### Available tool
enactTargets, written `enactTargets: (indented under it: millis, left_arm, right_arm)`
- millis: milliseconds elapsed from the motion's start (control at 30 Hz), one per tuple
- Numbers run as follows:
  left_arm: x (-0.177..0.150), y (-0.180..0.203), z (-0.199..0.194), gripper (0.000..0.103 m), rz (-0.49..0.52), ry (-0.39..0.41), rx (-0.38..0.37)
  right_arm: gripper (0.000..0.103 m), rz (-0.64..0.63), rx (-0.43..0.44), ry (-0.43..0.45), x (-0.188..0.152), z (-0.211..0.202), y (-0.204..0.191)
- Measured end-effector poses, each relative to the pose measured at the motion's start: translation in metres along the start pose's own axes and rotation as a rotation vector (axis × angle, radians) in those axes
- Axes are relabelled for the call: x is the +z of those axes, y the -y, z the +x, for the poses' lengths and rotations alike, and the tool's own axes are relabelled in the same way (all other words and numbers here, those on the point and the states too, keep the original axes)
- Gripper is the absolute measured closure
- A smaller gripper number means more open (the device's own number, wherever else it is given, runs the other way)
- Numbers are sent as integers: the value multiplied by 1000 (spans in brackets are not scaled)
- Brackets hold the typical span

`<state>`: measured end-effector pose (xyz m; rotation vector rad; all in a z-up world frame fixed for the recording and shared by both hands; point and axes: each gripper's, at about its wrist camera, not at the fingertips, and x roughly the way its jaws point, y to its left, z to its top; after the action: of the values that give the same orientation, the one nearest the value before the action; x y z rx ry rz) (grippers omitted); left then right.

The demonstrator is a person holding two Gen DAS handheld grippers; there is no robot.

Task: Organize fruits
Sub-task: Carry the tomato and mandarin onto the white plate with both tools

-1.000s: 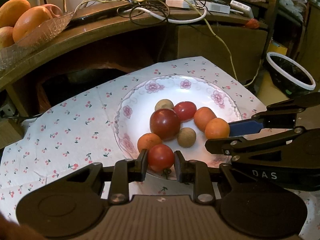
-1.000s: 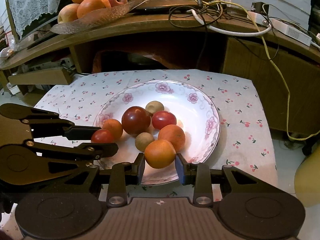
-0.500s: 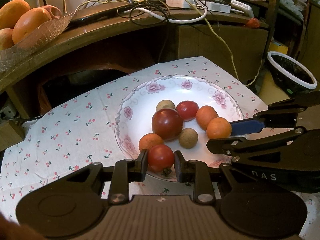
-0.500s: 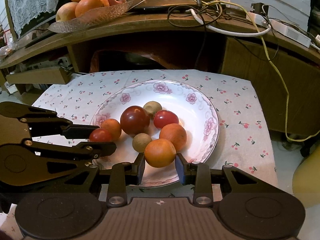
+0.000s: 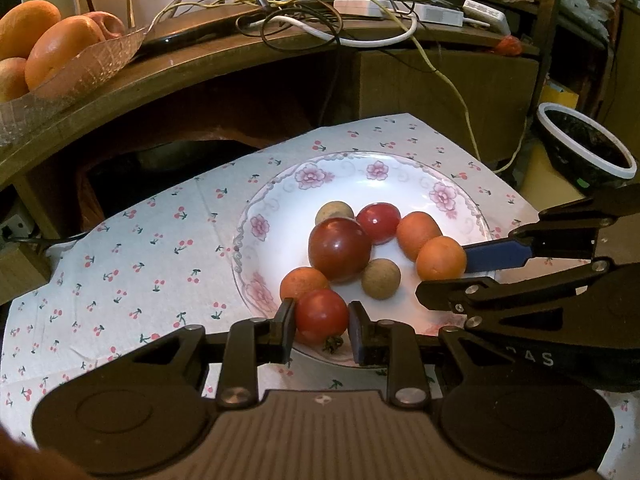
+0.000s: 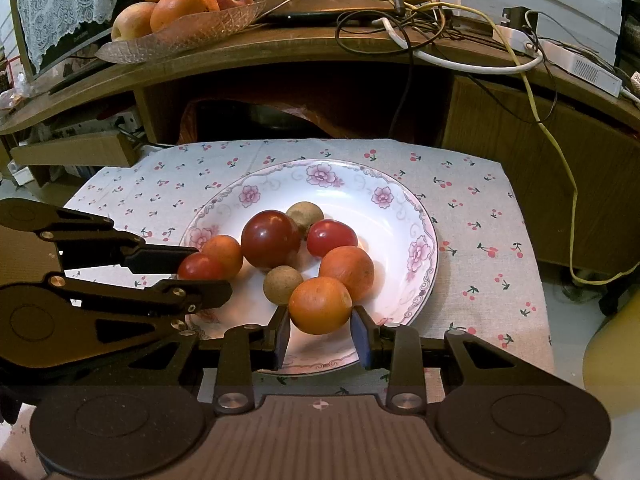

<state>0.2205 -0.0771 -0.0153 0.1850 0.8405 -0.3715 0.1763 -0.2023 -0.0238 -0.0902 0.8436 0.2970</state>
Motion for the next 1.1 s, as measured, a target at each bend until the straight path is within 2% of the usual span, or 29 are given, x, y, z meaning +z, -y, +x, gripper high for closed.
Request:
enactTargets:
  millis: [833, 1100]
  left_arm:
    - [1, -2, 1, 70, -9, 3, 8]
    - [2, -3, -1, 68, -14, 6, 16]
  right_arm:
    - [67, -21, -3, -6, 0, 2, -4]
    - [63, -14, -10, 3, 1, 0, -2]
